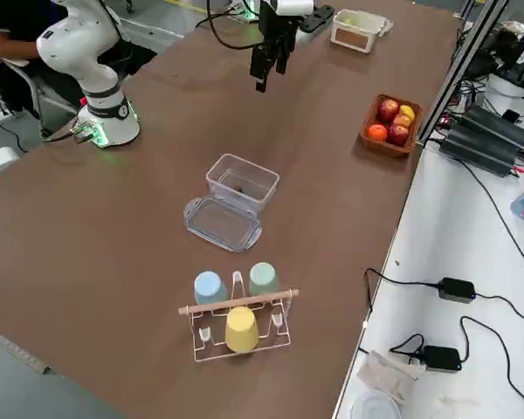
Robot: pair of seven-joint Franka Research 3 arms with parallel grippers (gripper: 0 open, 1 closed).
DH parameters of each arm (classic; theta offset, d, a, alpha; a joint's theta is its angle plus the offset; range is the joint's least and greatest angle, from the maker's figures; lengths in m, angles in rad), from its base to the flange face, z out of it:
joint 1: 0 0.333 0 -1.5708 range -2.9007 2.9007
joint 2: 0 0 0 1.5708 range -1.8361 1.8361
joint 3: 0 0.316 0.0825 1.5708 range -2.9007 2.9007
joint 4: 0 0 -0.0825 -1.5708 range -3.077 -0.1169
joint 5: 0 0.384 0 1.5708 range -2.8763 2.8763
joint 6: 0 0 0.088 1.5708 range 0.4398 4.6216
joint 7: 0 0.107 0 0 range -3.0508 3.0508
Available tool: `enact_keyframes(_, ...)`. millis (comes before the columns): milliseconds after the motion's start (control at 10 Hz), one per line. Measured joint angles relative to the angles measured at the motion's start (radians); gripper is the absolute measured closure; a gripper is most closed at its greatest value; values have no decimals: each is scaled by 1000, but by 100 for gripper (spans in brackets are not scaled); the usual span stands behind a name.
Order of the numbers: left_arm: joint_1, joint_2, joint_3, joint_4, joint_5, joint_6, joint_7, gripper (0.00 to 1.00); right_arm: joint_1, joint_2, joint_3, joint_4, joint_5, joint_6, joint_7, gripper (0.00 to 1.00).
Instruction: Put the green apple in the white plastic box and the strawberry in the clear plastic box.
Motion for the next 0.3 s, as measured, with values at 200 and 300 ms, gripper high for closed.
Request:
enact_keyframes(200, 0, 0, 0, 15, 0, 1, 0, 0, 0, 0, 0, 0, 0, -3, 0, 0)
enact_keyframes(300, 0, 0, 0, 19, 0, 1, 0, 0, 0, -1, 0, 0, 0, -5, 0, 0)
